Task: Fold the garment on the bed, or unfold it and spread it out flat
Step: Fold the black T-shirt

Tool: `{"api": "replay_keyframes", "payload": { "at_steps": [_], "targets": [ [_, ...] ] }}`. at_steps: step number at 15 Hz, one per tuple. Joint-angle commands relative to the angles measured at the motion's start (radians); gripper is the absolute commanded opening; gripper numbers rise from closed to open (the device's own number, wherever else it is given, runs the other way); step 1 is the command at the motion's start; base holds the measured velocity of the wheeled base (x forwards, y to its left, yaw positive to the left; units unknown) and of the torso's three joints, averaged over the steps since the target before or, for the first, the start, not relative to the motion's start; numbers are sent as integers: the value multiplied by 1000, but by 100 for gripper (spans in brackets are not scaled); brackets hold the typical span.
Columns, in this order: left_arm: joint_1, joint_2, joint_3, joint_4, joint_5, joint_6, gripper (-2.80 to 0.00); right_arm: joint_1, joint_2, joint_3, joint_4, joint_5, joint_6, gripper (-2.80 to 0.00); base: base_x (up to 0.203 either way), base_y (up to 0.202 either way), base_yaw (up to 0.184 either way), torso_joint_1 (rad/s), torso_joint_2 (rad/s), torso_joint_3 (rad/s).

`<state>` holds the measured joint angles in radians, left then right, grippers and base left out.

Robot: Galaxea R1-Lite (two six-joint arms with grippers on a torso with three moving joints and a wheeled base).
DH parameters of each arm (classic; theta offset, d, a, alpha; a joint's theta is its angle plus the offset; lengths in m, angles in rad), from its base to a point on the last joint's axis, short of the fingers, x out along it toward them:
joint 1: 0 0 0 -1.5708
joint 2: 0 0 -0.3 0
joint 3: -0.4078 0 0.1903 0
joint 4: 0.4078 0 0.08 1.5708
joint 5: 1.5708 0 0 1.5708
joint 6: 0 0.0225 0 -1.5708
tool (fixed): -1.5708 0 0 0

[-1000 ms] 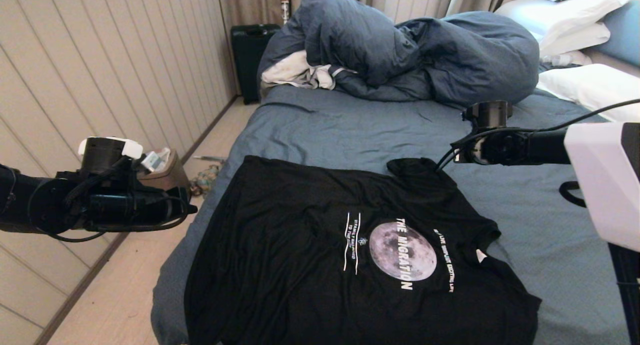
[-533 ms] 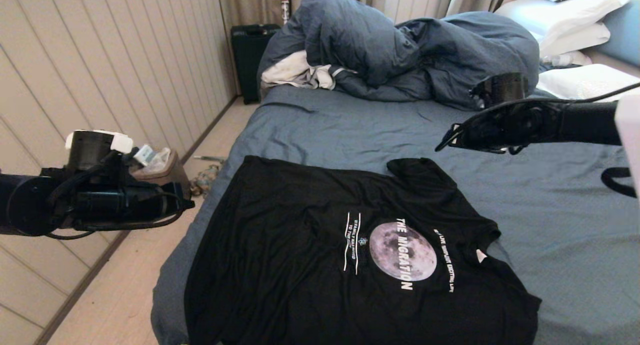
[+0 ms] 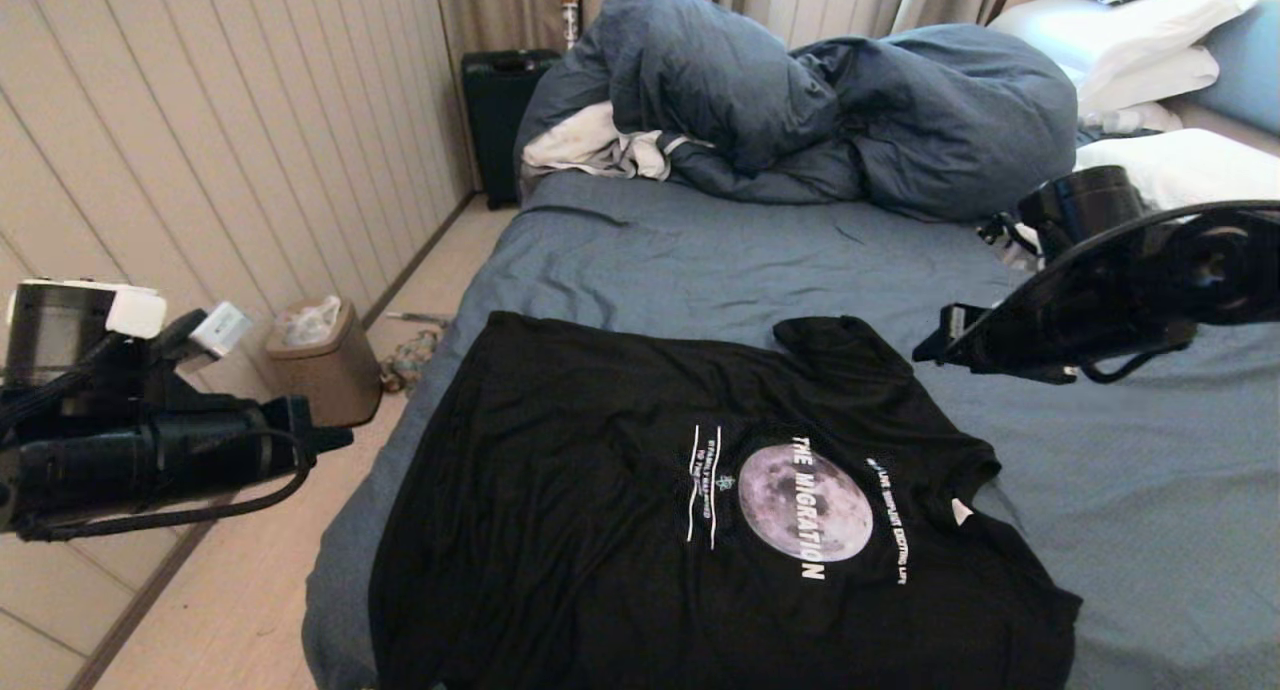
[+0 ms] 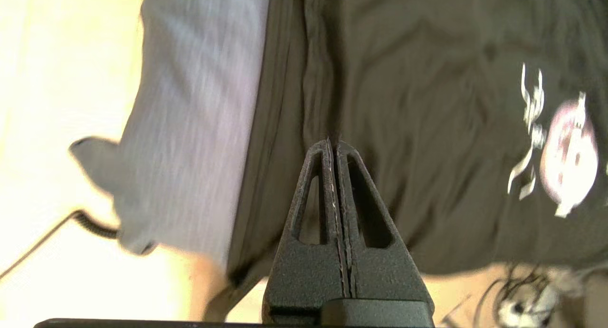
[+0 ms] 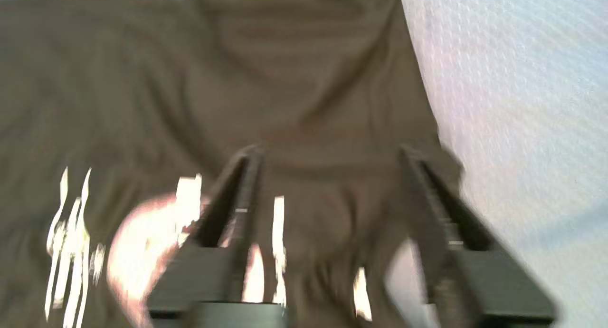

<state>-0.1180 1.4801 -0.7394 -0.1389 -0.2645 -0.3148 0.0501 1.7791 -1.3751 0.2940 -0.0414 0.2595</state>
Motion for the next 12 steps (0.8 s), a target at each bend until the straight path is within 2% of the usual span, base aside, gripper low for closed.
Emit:
{"api": "replay_keyframes", "payload": {
  "at_steps": [1, 4, 8, 10, 12],
  "targets": [
    [2, -140, 64, -1, -1, 15, -280, 9, -162, 98, -13, 3, -12, -280, 0, 0, 0, 0, 0, 0],
    [23, -418, 130, 81, 4, 71, -280, 37, -419, 243, -23, 27, -37, -280, 0, 0, 0, 0, 0, 0],
    [43, -899, 147, 406, 38, 143, -280, 66, -848, 535, 15, 55, -46, -280, 0, 0, 0, 0, 0, 0],
    [49, -1085, 228, 509, 125, 173, -280, 67, -1058, 682, 38, 60, -59, -280, 0, 0, 0, 0, 0, 0],
    [55, -1196, 366, 527, 227, 209, -280, 68, -1226, 806, 80, 62, -72, -280, 0, 0, 0, 0, 0, 0]
  ]
}}
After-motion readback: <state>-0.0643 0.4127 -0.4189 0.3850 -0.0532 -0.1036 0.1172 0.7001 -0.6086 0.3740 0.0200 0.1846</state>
